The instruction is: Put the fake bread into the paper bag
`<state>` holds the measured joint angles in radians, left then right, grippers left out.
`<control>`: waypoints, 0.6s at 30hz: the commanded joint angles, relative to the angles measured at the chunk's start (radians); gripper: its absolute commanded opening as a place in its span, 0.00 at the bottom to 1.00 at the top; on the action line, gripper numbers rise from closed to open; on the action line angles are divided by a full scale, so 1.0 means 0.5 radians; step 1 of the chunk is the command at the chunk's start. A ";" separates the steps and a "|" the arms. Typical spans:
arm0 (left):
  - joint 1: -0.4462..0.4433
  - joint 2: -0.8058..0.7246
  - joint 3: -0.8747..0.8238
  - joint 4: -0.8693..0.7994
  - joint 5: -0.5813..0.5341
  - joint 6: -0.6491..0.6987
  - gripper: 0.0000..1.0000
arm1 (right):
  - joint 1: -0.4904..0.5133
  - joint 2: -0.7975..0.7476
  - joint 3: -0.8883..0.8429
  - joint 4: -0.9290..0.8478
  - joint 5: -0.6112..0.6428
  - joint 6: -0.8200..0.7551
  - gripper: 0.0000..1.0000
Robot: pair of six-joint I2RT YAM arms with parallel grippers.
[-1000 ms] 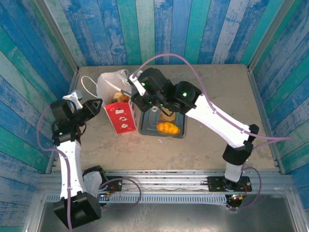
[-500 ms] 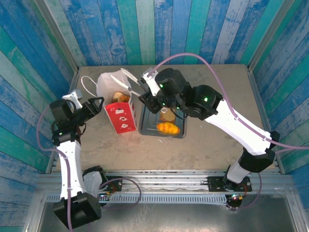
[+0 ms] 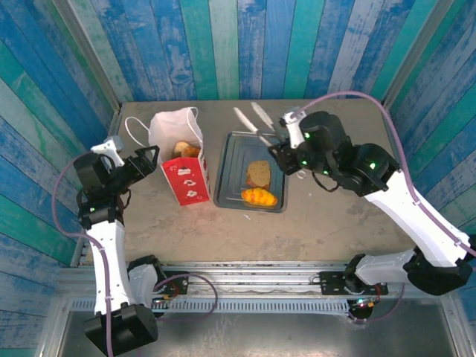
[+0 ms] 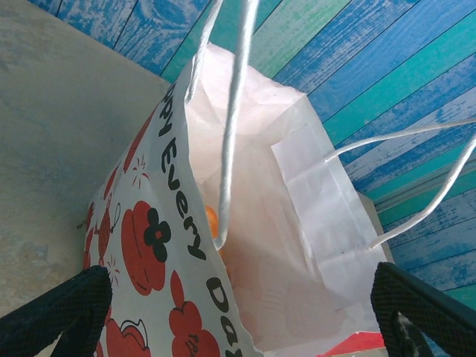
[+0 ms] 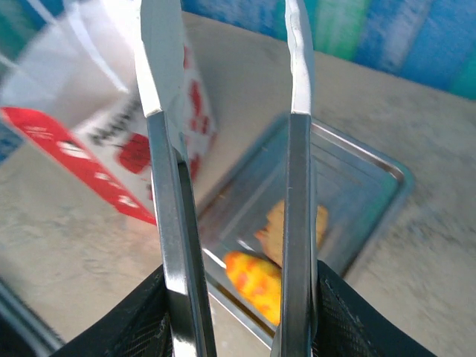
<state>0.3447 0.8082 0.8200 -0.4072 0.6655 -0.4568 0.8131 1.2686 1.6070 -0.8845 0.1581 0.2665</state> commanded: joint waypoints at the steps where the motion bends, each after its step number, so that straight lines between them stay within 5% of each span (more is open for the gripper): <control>1: -0.007 -0.033 -0.002 0.017 -0.020 0.029 0.94 | -0.172 -0.061 -0.250 -0.061 -0.124 0.071 0.47; 8: -0.005 -0.074 -0.052 0.013 -0.029 0.042 1.00 | -0.411 -0.027 -0.645 -0.066 -0.314 0.089 0.47; 18: -0.004 -0.093 -0.103 0.011 -0.010 0.075 0.95 | -0.736 0.318 -0.804 -0.012 -0.788 -0.047 0.46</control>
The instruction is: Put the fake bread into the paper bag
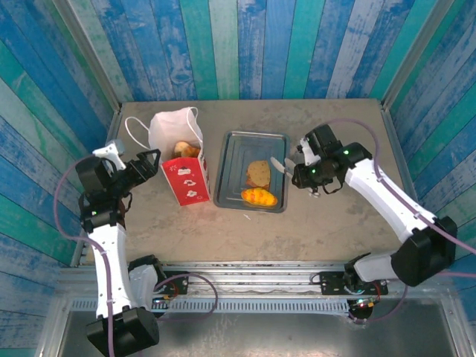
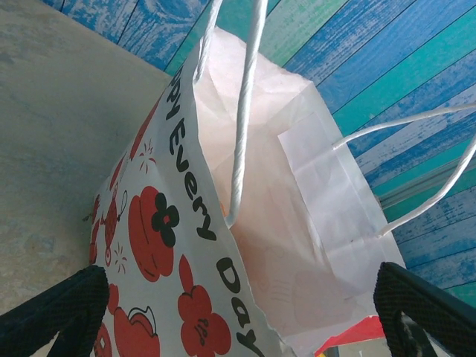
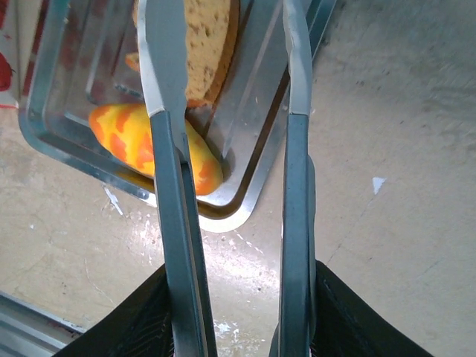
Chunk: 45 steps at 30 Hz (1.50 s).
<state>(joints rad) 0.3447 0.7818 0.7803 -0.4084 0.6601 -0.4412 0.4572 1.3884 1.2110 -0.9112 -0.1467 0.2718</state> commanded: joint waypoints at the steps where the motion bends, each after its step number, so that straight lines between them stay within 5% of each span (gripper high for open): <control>1: -0.004 -0.040 -0.022 0.013 -0.001 0.046 0.95 | -0.027 0.107 -0.011 0.051 -0.184 -0.059 0.46; 18: -0.005 -0.028 -0.026 0.007 -0.013 0.066 0.94 | -0.043 0.482 0.093 0.154 -0.308 -0.086 0.43; 45: -0.004 -0.017 0.000 -0.011 -0.043 0.088 0.94 | -0.043 0.571 0.182 0.104 -0.326 -0.116 0.34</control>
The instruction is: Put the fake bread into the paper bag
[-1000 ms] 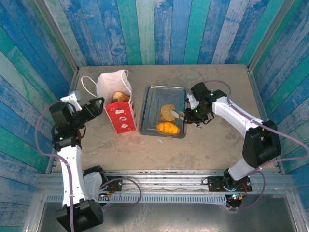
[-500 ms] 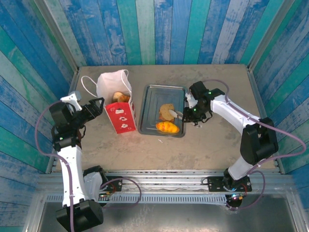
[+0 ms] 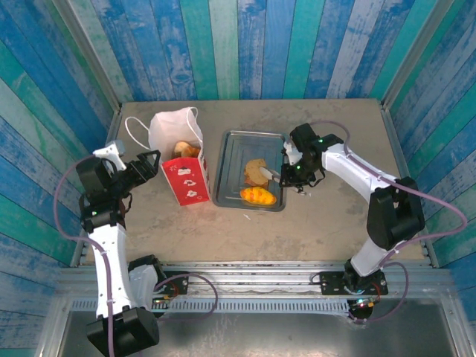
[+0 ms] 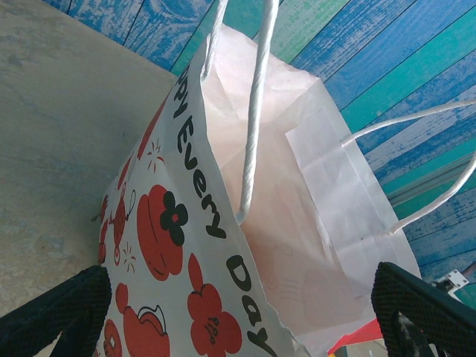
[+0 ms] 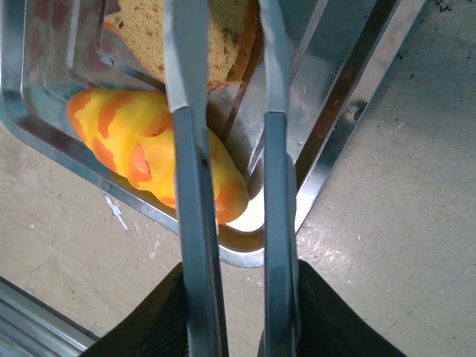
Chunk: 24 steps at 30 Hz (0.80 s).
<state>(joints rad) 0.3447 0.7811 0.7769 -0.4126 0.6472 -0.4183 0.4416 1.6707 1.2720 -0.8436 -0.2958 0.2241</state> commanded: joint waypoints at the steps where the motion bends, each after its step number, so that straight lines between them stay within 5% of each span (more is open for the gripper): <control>1: -0.006 -0.016 0.008 -0.001 -0.022 0.042 0.94 | -0.012 -0.003 0.058 -0.035 -0.025 -0.021 0.32; 16: 0.004 -0.021 0.129 -0.077 -0.172 -0.017 0.94 | -0.012 -0.270 0.043 -0.062 0.042 0.022 0.20; 24: 0.173 0.130 0.171 0.033 0.143 -0.149 0.94 | 0.006 -0.465 0.088 -0.072 0.078 0.047 0.20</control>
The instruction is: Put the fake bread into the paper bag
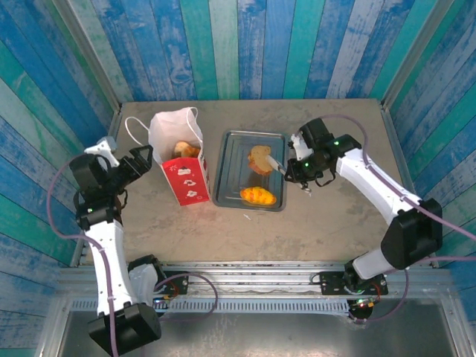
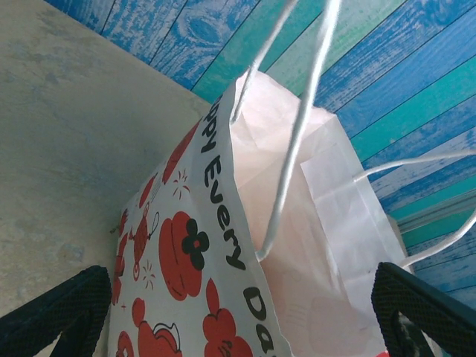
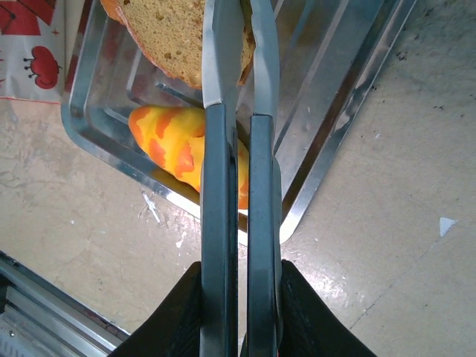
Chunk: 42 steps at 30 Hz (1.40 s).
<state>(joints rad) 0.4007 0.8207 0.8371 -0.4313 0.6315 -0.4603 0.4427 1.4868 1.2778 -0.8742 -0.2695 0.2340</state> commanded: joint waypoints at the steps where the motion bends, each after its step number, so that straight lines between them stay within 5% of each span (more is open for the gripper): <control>1: 0.086 0.081 0.060 0.085 0.224 -0.081 0.94 | 0.011 -0.123 0.089 -0.013 0.038 0.038 0.20; 14: 0.108 0.326 0.127 0.193 0.310 -0.051 0.99 | 0.209 -0.389 0.364 -0.018 0.197 0.157 0.20; 29: 0.103 0.441 0.019 0.362 0.471 -0.109 0.67 | 0.685 -0.304 0.897 0.044 0.389 0.165 0.20; 42: 0.073 0.427 -0.063 0.418 0.478 -0.149 0.46 | 1.074 0.165 1.343 0.172 0.525 0.091 0.20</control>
<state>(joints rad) 0.4404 1.0313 0.8196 -0.2462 0.8627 -0.5346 0.9512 1.5398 1.8919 -0.8429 -0.0463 0.3012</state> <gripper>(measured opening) 0.467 0.256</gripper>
